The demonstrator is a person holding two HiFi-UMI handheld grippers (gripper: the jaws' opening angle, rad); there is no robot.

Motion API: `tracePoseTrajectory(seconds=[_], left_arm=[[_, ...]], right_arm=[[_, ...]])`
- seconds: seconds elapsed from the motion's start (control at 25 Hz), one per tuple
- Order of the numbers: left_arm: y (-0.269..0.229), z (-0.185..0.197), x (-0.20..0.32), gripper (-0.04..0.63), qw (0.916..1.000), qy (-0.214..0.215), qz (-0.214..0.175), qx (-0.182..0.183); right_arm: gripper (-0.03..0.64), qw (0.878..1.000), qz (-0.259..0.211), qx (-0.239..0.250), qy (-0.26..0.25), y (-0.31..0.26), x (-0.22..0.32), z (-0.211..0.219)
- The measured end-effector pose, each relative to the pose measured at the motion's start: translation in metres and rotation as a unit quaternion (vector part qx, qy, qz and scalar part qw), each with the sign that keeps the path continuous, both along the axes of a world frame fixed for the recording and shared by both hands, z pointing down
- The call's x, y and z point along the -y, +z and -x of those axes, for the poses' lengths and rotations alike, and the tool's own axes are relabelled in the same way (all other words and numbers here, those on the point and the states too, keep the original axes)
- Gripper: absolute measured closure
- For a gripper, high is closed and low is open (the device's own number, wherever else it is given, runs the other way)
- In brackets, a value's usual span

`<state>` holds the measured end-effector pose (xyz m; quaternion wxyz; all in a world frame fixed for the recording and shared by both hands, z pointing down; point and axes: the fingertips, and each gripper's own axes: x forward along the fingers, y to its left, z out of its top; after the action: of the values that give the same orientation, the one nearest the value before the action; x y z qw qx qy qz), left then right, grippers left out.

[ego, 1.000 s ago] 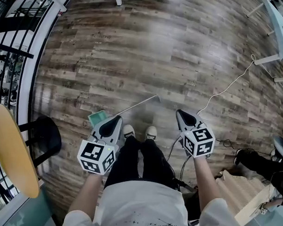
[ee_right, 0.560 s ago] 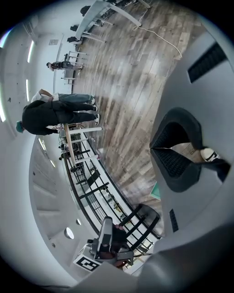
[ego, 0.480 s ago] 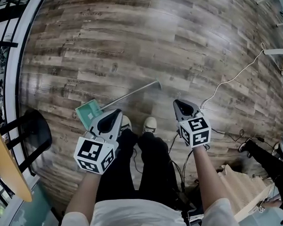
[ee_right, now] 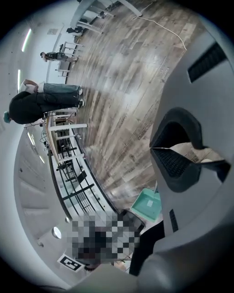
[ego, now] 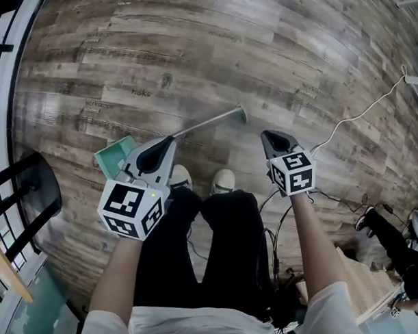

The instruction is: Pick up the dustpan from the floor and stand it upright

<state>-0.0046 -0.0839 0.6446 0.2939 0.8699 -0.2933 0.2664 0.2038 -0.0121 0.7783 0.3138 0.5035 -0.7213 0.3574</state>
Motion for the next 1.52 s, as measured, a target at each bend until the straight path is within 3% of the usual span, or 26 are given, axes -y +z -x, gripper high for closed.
tracePoseTrajectory(seconds=[0.44, 0.68, 0.76, 0.88, 1.2, 1.52], left_arm=[[0.117, -0.014, 0.036, 0.569, 0.9992, 0.038, -0.008, -0.012], [0.165, 0.004, 0.065, 0.569, 0.9993, 0.034, -0.018, -0.005], [0.179, 0.01, 0.074, 0.569, 0.9992, 0.034, -0.021, -0.002], [0.195, 0.017, 0.086, 0.569, 0.9995, 0.025, -0.019, -0.004], [0.228, 0.016, 0.09, 0.569, 0.9993, 0.032, -0.017, -0.005], [0.234, 0.028, 0.09, 0.569, 0.9994, 0.026, -0.021, -0.006]], right_arm=[[0.589, 0.999, 0.02, -0.026, -0.033, 0.155, 0.023, -0.005], [0.588, 0.994, 0.034, -0.054, -0.09, 0.234, 0.027, -0.008], [0.56, 0.993, 0.048, -0.052, -0.093, 0.261, 0.026, -0.012], [0.501, 0.992, 0.068, -0.05, -0.089, 0.296, 0.024, -0.019], [0.499, 0.988, 0.097, -0.075, -0.093, 0.37, 0.024, -0.031], [0.499, 0.985, 0.108, -0.081, -0.103, 0.395, 0.03, -0.023]])
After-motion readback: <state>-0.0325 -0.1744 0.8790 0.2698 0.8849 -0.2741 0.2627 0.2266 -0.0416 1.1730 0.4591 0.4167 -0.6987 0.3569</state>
